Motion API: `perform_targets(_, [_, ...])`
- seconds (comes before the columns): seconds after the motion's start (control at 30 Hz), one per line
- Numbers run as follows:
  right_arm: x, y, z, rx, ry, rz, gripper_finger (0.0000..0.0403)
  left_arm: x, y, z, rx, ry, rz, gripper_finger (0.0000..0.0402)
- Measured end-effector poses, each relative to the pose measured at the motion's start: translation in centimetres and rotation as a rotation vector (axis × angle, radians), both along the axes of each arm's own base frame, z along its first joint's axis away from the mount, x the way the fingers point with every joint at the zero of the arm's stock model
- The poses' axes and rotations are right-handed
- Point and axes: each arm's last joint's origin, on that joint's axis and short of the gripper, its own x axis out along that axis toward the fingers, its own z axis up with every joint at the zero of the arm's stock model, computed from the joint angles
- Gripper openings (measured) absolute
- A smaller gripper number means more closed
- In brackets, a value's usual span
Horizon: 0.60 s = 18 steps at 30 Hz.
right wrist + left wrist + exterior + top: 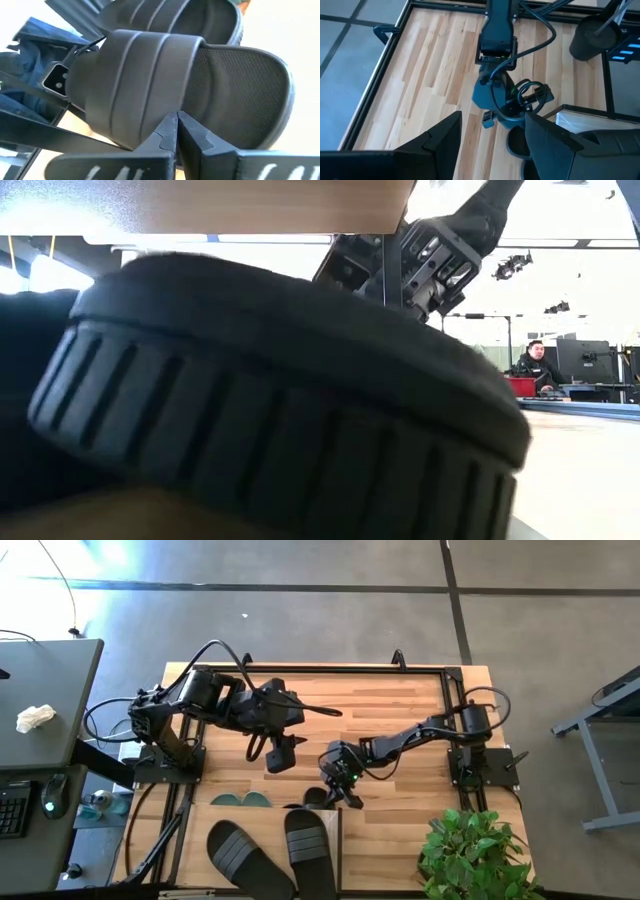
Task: Pick and place slides into the shelf
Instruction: Put the black slipper under the shelf
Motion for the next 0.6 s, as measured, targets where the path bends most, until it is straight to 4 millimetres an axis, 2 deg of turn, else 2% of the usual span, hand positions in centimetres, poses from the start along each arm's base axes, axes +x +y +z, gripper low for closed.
perform_targets(0.4, [0.3, -3.0, -0.2, -0.038, -0.006, -0.114, 0.0, -0.1, 0.0, -0.1, 0.013, 0.014, -0.014, 0.02])
perform_targets(0.6, [0.8, -2.4, -1.2, 0.002, 0.04, -0.044, 0.0, -0.1, 0.0, -0.1, 0.013, 0.013, -0.014, 0.02])
